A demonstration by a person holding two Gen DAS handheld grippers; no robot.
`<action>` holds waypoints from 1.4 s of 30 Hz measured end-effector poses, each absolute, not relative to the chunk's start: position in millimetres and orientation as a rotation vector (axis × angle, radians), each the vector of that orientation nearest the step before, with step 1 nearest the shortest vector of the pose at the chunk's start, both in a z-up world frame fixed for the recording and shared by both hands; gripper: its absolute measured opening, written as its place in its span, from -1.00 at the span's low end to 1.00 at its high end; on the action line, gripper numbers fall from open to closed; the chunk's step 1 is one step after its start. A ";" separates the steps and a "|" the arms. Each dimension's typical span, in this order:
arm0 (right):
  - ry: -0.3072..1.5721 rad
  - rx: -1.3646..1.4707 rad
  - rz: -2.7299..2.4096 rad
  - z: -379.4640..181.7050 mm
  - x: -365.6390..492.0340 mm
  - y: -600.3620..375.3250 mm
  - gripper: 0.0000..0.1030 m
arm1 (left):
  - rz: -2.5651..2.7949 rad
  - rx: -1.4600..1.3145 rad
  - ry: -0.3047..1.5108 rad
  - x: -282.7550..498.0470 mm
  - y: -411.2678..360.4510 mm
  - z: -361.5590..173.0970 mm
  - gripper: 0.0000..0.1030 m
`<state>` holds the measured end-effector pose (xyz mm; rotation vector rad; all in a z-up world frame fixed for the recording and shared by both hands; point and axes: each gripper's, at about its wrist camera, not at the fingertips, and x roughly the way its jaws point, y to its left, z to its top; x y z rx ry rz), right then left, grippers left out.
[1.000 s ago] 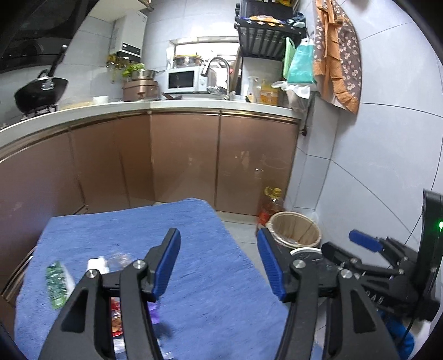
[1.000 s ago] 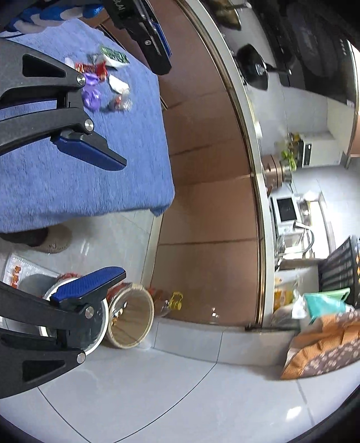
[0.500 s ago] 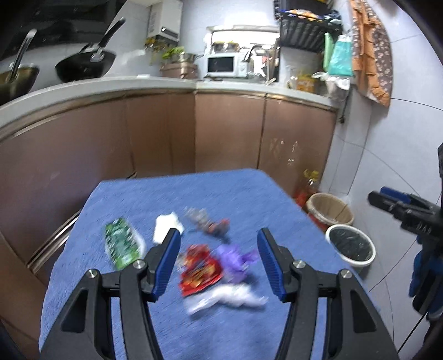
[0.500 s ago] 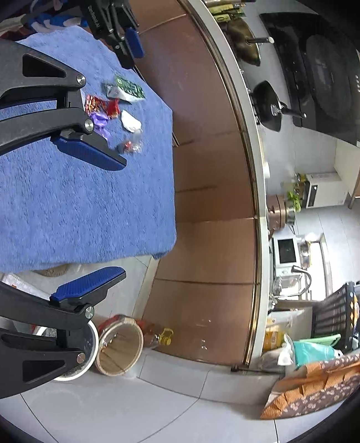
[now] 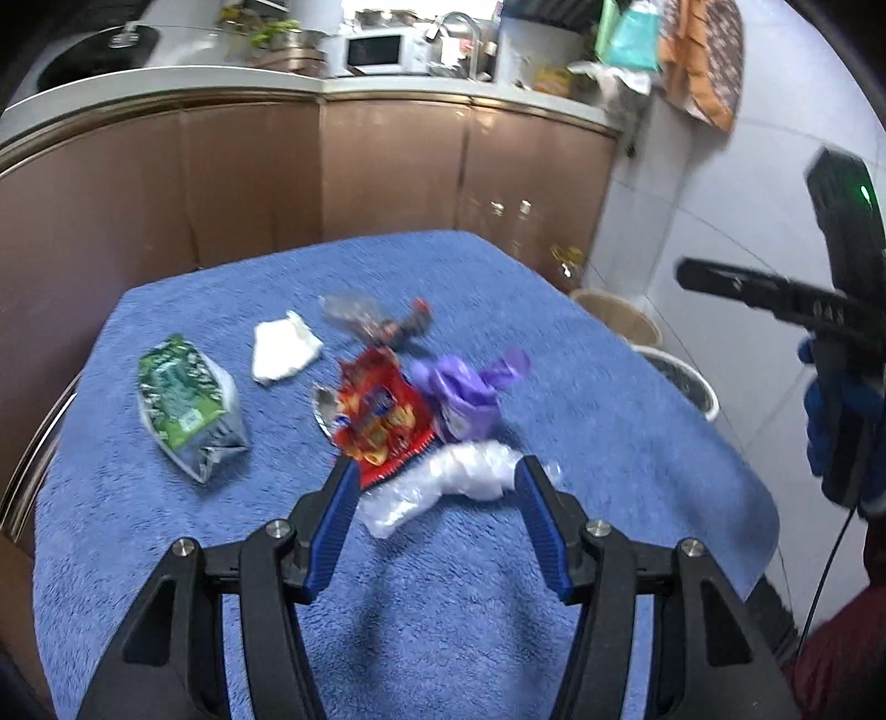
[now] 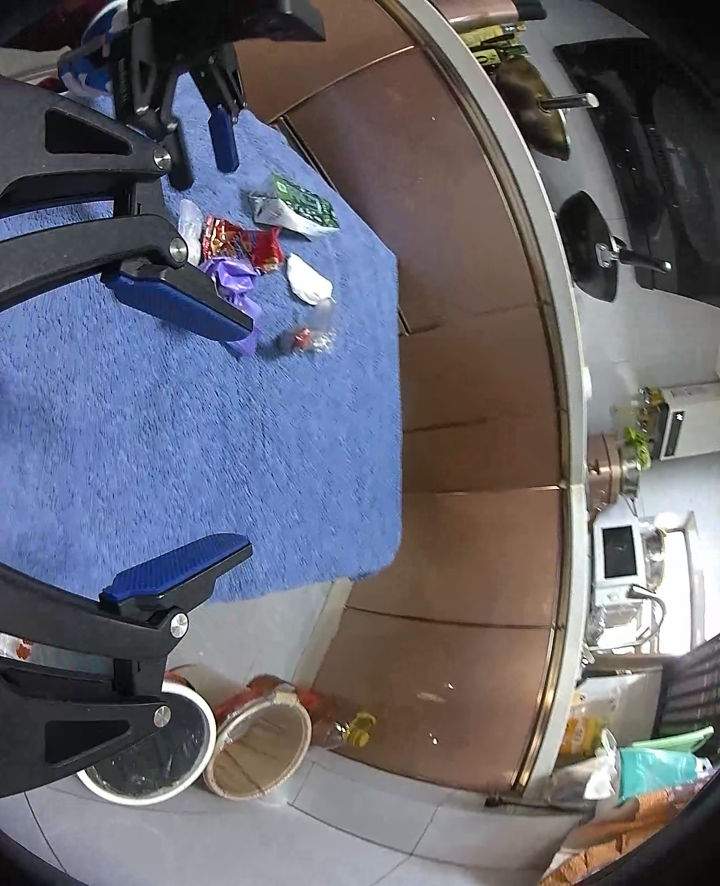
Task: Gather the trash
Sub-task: 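Move both open tools back over the table, then grasp the clear plastic bag with the left tool while the right tool grasps the purple bag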
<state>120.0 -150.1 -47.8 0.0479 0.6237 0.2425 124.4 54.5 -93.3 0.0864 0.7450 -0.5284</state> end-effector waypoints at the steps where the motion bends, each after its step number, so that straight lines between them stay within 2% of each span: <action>1: 0.635 0.045 0.251 -50.7 123.2 -147.2 0.36 | -0.540 0.096 0.751 125.9 52.6 -96.8 0.09; 17: 0.754 0.057 0.366 -83.2 160.1 -111.2 0.37 | -0.651 0.151 0.862 163.9 37.0 -132.2 0.06; 22: 0.782 0.046 0.436 -90.3 170.3 -87.5 0.41 | -0.697 0.139 0.881 160.1 32.7 -144.5 -0.24; 25: 0.802 0.034 0.473 -97.3 177.9 -71.6 0.42 | -0.720 0.133 0.878 157.6 32.9 -145.7 -0.55; 26: 0.809 0.030 0.481 -99.6 180.3 -67.2 0.42 | -0.731 0.123 0.884 158.0 34.0 -146.8 -0.58; 42: 0.929 0.119 0.558 -136.2 217.9 -42.4 0.42 | -0.788 -0.043 0.908 163.9 61.1 -148.1 -0.60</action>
